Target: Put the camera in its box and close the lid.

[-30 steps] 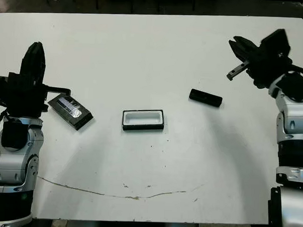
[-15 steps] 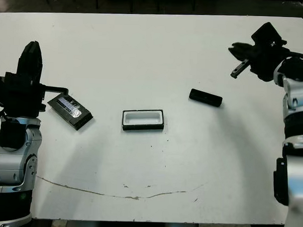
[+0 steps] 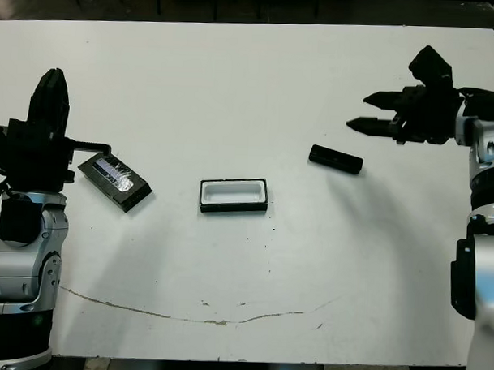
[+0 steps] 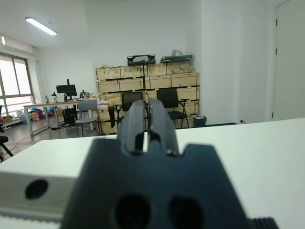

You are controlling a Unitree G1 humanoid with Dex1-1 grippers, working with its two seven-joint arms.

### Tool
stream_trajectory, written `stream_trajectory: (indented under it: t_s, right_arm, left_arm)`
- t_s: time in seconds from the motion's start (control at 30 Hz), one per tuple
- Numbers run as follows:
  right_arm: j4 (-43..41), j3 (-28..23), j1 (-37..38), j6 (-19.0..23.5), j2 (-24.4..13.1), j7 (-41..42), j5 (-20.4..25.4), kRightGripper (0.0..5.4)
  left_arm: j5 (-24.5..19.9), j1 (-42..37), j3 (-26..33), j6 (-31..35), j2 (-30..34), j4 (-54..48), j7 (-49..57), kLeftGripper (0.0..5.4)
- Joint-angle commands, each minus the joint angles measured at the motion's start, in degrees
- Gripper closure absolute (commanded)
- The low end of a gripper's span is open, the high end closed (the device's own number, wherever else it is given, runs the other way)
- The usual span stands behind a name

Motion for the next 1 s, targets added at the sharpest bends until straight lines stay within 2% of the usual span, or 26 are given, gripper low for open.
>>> stream_trajectory:
  t_s: [0.03,0.4,0.6,0.8,1.0]
  right_arm:
    - [2.7,0.0,-0.4,-0.2,0.6,3.7,0.6,1.85]
    - [4.7,-0.1,0.7,-1.0,2.1,4.4,0.5,0.01]
    - [6.2,0.4,1.0,-2.7,2.7,1.7,-0.7,0.01]
    - [8.5,0.6,0.4,-2.5,3.5,-0.9,-1.8,0.01]
    - [10.6,0.0,0.1,0.2,4.5,-2.8,-1.8,0.01]
  left_arm:
    - [0.0,1.5,0.2,0.7,0.5,0.8,0.0,5.40]
    - [-0.3,1.8,0.3,-0.5,0.6,2.0,-0.8,5.40]
    - [-0.1,1.9,0.2,-0.5,0.5,1.9,-0.6,5.40]
    - [0.0,1.9,0.2,-0.5,0.5,1.9,-0.5,5.40]
    - [0.0,2.2,0.3,-0.6,0.5,1.8,-0.4,5.40]
